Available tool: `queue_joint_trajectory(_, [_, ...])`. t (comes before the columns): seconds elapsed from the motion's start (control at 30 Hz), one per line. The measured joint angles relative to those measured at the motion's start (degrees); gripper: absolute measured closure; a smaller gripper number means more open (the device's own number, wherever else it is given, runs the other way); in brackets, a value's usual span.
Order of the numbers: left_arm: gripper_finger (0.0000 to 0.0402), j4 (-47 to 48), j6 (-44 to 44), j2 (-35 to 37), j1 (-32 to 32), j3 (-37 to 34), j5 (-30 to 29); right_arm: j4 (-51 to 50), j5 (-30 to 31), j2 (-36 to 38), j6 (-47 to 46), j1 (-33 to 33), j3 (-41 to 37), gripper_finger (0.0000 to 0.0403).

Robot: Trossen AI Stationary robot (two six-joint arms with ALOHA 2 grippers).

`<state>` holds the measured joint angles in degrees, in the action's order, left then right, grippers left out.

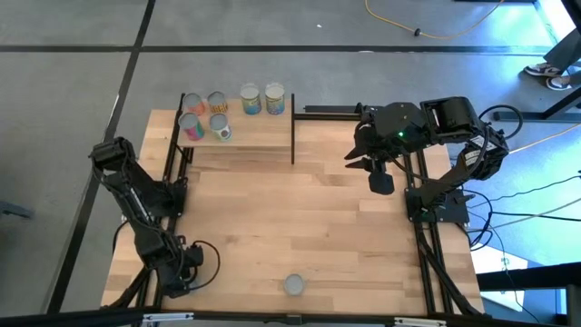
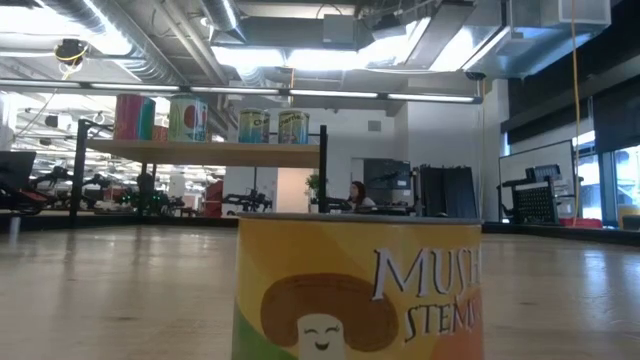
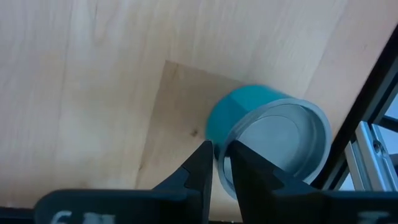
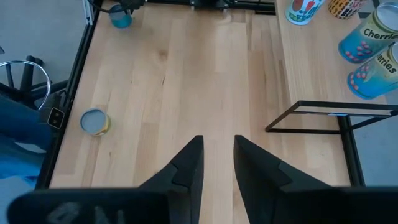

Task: Pick and place cans onto a shelf
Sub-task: Put the blue tuna can on the shelf

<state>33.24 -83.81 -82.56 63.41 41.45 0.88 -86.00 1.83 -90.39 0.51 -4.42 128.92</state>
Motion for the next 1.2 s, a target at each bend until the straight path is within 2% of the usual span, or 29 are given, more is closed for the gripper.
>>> queue_joint_trajectory(0.17, [0.0392, 0.35, -0.14, 0.0, -0.39, -0.02, 0.51, 0.01, 0.02, 0.0, -0.17, 0.0, 0.0, 0.0313])
queue_joint_trajectory(0.37, [0.0398, 0.11, -1.27, 0.25, -4.03, 0.12, 0.98, 0.02, 0.02, 0.0, -0.17, 0.02, 0.0, 0.0313])
queue_joint_trajectory(0.63, [0.0399, 3.32, 9.07, 3.54, -12.98, 4.15, 2.66, 0.02, 0.04, 0.0, -0.13, 0.02, 0.0, 0.0313])
queue_joint_trajectory(0.8, [0.04, 11.77, 17.8, 6.49, -20.55, 10.85, 2.92, 0.04, 0.04, 0.0, -0.09, 0.01, 0.0, 0.0313])
queue_joint_trajectory(0.93, [0.04, 22.43, 24.25, 7.39, -26.69, 18.84, 2.28, 0.02, 0.04, 0.0, -0.04, 0.02, 0.0, 0.0313])
queue_joint_trajectory(1.2, [0.0401, 40.26, 34.62, 7.37, -39.18, 35.28, -3.55, 0.03, 0.04, 0.0, -0.02, 0.01, 0.0, 0.0313])
